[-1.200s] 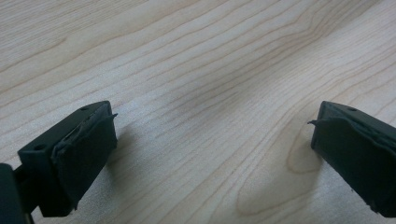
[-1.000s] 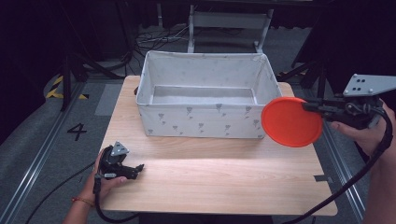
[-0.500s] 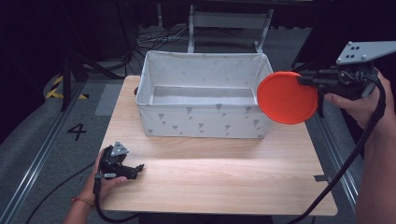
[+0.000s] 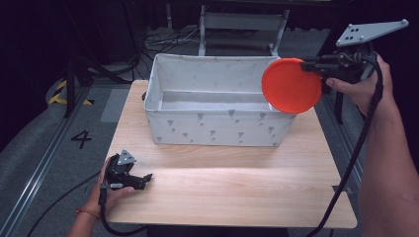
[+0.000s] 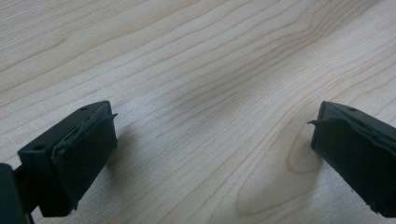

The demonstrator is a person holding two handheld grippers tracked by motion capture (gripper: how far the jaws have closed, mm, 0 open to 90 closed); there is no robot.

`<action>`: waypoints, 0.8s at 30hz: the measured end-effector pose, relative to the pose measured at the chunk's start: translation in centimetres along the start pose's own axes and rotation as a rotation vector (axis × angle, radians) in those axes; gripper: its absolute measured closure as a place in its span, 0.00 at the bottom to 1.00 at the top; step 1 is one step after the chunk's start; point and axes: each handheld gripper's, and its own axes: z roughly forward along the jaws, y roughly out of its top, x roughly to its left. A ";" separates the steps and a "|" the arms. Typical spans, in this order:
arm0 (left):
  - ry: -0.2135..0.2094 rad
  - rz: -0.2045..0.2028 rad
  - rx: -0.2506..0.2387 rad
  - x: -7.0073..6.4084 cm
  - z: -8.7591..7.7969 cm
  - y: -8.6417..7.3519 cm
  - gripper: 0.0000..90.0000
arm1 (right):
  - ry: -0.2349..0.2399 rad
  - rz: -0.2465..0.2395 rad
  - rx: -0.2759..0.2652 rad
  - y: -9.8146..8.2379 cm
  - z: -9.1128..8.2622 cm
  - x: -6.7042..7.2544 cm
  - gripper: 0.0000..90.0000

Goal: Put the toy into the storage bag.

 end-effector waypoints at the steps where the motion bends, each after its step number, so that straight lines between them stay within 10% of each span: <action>1: 0.001 0.001 -0.001 0.0 0.0 0.0 0.01 | -0.004 -0.001 -0.001 0.0 0.4 -0.2 0.91; 24: 0.004 0.001 -0.001 0.0 0.0 0.0 0.01 | 0.034 -0.013 0.072 -1.2 8.9 -2.0 0.91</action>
